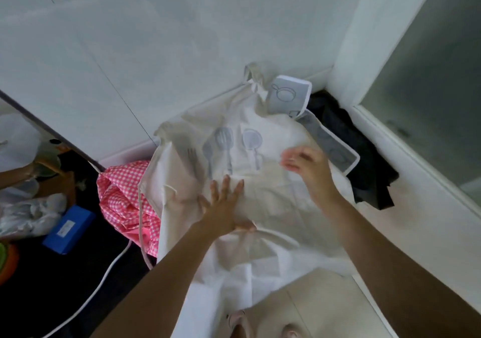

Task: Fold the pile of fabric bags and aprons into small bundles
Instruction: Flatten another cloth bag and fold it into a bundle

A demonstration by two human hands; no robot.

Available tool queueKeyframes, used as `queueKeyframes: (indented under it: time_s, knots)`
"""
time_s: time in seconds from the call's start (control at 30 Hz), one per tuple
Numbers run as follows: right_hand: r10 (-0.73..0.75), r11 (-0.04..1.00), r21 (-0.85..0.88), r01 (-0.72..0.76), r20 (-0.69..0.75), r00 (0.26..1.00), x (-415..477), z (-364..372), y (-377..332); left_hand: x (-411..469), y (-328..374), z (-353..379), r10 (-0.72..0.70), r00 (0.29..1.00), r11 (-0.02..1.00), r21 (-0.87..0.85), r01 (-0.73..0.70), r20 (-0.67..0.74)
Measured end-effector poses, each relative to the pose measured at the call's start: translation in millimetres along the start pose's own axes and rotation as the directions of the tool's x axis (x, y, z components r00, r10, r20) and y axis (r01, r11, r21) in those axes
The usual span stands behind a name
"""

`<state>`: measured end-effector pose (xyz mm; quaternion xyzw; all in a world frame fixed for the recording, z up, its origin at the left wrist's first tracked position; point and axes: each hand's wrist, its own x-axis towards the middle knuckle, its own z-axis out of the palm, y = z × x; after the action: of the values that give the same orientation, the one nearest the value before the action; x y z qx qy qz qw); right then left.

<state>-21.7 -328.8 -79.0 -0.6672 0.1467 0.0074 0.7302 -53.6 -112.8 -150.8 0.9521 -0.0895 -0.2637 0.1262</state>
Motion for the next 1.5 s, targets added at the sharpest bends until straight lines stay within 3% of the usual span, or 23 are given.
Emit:
queueKeyframes:
  time_s: [0.1,0.2,0.33,0.37,0.47,0.6,0.67,0.73,0.8,0.87,0.9,0.97,1.13,1.23,1.3,1.33,1.4,1.43,1.5]
  knots:
    - [0.231,0.965,0.129,-0.23,0.004,0.973,-69.7,-43.9,43.4,-0.3,-1.7,1.2,-0.017,0.999,1.0,0.003,0.017,-0.046]
    - [0.446,0.825,0.381,-0.417,0.012,0.895,-105.9,-74.9,91.9,4.2,1.4,-5.2,-0.114,0.987,0.992,0.044,0.119,-0.116]
    - [0.649,0.638,0.545,-0.544,0.0,0.761,-120.7,-79.7,140.3,-12.0,4.7,-2.3,-0.169,0.896,0.985,-0.042,0.166,-0.412]
    - [0.697,0.594,0.547,-0.589,0.016,0.717,-169.1,-114.1,166.0,-53.2,38.5,50.2,-0.152,0.874,0.988,-0.055,0.142,-0.462]
    - [0.758,0.493,0.588,-0.641,0.072,0.648,-162.6,-102.2,192.8,-66.0,44.4,67.7,-0.081,0.736,0.996,-0.079,0.037,-0.672]
    - [0.676,0.54,0.598,-0.593,0.113,0.729,-138.8,-60.6,175.4,-101.9,52.0,62.4,-0.095,0.826,0.937,-0.331,-0.114,-0.555]
    - [0.594,0.581,0.592,-0.558,0.16,0.788,-137.2,-52.8,166.5,-130.0,58.1,83.7,-0.202,0.893,0.834,-0.549,-0.059,-0.403]
    - [0.559,0.586,0.604,-0.541,0.182,0.809,-140.1,-51.2,161.7,-148.5,60.7,108.6,-0.336,0.934,0.642,-0.755,0.134,-0.12]
    - [0.559,0.588,0.596,-0.546,0.189,0.807,-141.3,-49.4,159.3,-155.3,57.9,128.7,-0.417,0.884,0.296,-0.888,0.352,0.211]
    - [0.555,0.583,0.585,-0.564,0.22,0.802,-142.2,-49.4,157.1,-155.8,46.9,152.3,-0.334,0.82,-0.136,-0.885,0.445,0.464]
    - [0.548,0.577,0.584,-0.572,0.242,0.8,-142.2,-49.6,153.0,-155.9,39.6,164.0,-0.29,0.812,-0.289,-0.855,0.43,0.506]
    - [0.548,0.55,0.591,-0.59,0.278,0.789,-142.1,-50.8,150.0,-155.3,26.7,185.0,-0.312,0.803,-0.498,-0.807,0.317,0.507]
    - [0.554,0.501,0.647,-0.575,0.271,0.787,-141.9,-60.6,143.7,-158.8,28.3,201.7,-0.396,0.826,-0.675,-0.737,0.035,0.401]
    - [0.601,0.536,0.643,-0.548,0.166,0.782,-152.2,-64.9,140.7,-164.8,46.3,197.8,-0.363,0.867,-0.719,-0.694,-0.028,0.342]
    - [0.682,0.565,0.56,-0.606,0.096,0.725,-166.1,-65.9,152.4,-170.8,58.7,195.1,-0.307,0.901,-0.749,-0.662,-0.031,0.305]
    - [0.744,0.534,0.514,-0.672,0.093,0.662,-174.4,-66.2,162.0,-175.6,65.4,189.9,-0.287,0.907,-0.755,-0.655,-0.017,0.307]
    - [0.826,0.35,0.521,-0.778,0.22,0.519,-196.8,-63.3,179.5,-178.1,72.0,186.8,-0.279,0.893,-0.766,-0.643,0.015,0.353]
    - [0.803,0.236,0.561,-0.793,0.348,0.484,-210.9,-58.3,182.7,-182.0,74.4,183.0,-0.279,0.889,-0.766,-0.642,0.022,0.364]
    - [0.672,0.098,0.624,-0.775,0.533,0.514,-235.5,-45.2,181.6,-190.4,75.9,175.2,-0.271,0.891,-0.751,-0.659,0.042,0.365]
